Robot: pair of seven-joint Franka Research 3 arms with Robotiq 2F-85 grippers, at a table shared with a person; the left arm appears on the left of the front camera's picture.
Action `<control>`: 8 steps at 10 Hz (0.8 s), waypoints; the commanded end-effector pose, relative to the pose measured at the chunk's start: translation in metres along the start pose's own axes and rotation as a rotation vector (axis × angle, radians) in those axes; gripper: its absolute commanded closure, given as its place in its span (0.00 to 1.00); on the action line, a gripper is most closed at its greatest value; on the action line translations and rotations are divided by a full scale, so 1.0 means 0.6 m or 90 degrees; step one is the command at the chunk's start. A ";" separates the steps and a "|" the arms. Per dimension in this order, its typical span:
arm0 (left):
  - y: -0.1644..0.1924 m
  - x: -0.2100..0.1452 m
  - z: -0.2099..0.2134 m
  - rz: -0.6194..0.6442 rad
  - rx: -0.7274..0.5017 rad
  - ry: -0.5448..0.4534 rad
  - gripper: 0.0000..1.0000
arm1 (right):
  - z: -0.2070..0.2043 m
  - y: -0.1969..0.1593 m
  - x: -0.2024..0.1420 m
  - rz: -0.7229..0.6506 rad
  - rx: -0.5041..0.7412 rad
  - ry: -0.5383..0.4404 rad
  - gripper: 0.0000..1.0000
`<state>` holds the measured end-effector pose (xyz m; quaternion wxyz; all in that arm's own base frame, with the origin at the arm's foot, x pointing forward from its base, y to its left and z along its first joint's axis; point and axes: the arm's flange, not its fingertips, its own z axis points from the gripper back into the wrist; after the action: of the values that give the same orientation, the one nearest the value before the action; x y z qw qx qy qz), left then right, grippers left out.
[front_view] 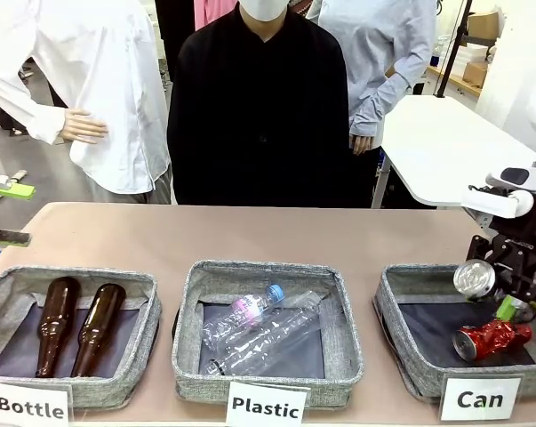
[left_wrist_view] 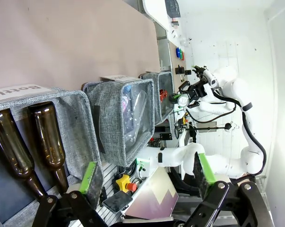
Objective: Sort the can waste into the basket.
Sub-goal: Pick up the can waste from the table and place it in the right Fabric basket.
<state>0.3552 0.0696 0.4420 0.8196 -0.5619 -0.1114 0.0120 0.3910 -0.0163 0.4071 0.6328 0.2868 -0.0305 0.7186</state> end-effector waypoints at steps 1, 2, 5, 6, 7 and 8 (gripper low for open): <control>-0.003 -0.004 0.004 0.002 -0.002 0.005 0.00 | 0.009 -0.013 0.005 -0.054 -0.019 -0.007 0.00; -0.003 -0.004 0.004 0.002 -0.002 0.005 0.00 | 0.011 -0.017 0.002 -0.075 -0.025 -0.012 0.08; -0.003 -0.004 0.004 0.002 -0.002 0.005 0.00 | 0.022 -0.028 -0.005 -0.193 -0.072 -0.085 0.00; -0.003 -0.004 0.004 0.002 -0.002 0.005 0.00 | 0.031 -0.033 -0.006 -0.252 -0.097 -0.163 0.00; -0.003 -0.004 0.004 0.002 -0.002 0.005 0.00 | 0.043 -0.042 -0.002 -0.330 -0.112 -0.238 0.00; -0.003 -0.004 0.004 0.002 -0.002 0.005 0.00 | 0.053 -0.056 0.004 -0.418 -0.111 -0.269 0.00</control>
<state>0.3552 0.0697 0.4419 0.8196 -0.5619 -0.1114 0.0122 0.4213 -0.0303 0.4181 0.7998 0.3580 -0.1031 0.4707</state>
